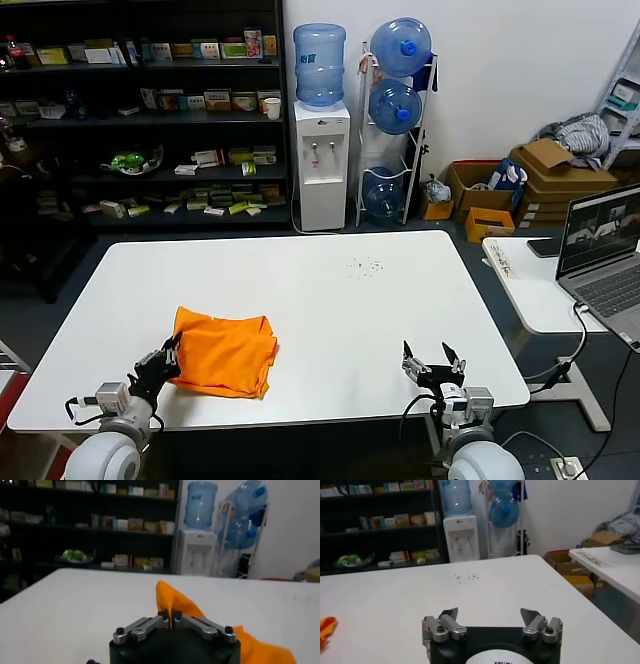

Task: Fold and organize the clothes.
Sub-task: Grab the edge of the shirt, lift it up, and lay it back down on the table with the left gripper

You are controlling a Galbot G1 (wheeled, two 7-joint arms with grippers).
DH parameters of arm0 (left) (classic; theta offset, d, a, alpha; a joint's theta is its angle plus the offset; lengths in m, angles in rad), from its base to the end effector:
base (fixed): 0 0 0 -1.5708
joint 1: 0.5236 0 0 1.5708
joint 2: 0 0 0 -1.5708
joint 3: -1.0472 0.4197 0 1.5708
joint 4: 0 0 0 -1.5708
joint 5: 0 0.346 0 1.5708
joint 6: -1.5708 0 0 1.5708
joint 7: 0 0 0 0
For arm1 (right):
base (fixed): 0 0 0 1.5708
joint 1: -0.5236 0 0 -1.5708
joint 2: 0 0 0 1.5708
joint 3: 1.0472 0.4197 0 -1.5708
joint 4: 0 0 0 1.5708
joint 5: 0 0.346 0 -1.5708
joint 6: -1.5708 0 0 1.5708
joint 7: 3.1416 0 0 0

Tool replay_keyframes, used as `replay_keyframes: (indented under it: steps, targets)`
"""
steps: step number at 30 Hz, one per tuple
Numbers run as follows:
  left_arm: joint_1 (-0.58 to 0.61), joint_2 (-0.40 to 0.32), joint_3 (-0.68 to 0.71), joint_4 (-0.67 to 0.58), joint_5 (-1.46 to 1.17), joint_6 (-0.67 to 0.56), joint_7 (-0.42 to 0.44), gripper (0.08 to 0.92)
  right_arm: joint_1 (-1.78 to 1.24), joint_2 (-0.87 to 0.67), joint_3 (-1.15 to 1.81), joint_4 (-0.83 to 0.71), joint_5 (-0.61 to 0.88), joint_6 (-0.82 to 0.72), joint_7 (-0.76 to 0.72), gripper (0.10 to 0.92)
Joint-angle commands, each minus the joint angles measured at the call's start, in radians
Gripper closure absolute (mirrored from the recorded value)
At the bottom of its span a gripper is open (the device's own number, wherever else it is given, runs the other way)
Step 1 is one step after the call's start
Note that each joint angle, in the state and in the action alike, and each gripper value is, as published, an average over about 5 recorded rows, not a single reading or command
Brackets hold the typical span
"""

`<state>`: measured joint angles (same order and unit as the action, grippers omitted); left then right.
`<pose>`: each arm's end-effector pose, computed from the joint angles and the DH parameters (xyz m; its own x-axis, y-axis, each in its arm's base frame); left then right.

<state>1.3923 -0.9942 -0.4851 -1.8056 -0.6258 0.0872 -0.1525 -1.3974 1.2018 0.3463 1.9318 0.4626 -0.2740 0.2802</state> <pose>0.2178 0.1741 -0.3880 -0.9654 0.0119 0.2606 -0.0023 0.9985 -0.0543 0.1970 -0.0540 -0.3893 -0.9306 -0.0401 0.3637 -0.0089 0.9962 0.0870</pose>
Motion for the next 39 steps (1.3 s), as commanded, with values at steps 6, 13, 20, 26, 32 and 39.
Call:
replay_keyframes:
  steps: [6, 13, 20, 26, 32, 39]
  targets:
    - [0.094, 0.324, -0.341, 0.142, 0.126, 0.053, 0.028, 0.889, 0.031, -0.006, -0.028, -0.009, 0.015, 0.016, -0.006, 0.203]
    - [0.167, 0.332, -0.381, 0.106, 0.150, 0.040, 0.048, 0.889, 0.031, -0.010, -0.022, -0.010, 0.014, 0.022, -0.008, 0.203]
    - [0.042, 0.230, 0.061, -0.254, -0.224, 0.097, -0.127, 0.889, 0.005, 0.005, 0.010, 0.004, -0.035, 0.043, -0.067, 0.203]
    - [-0.294, -0.009, 0.501, -0.263, -0.512, 0.133, -0.311, 0.889, -0.019, 0.037, 0.050, 0.016, -0.136, 0.049, -0.121, 0.203]
    - [-0.442, -0.162, 0.633, -0.105, -0.499, 0.140, -0.318, 0.889, -0.035, 0.058, 0.097, 0.015, -0.185, 0.091, -0.170, 0.203]
    - [-0.369, -0.200, 0.524, -0.123, -0.425, 0.140, -0.276, 0.780, -0.026, 0.071, 0.152, -0.032, -0.183, 0.141, -0.235, 0.203]
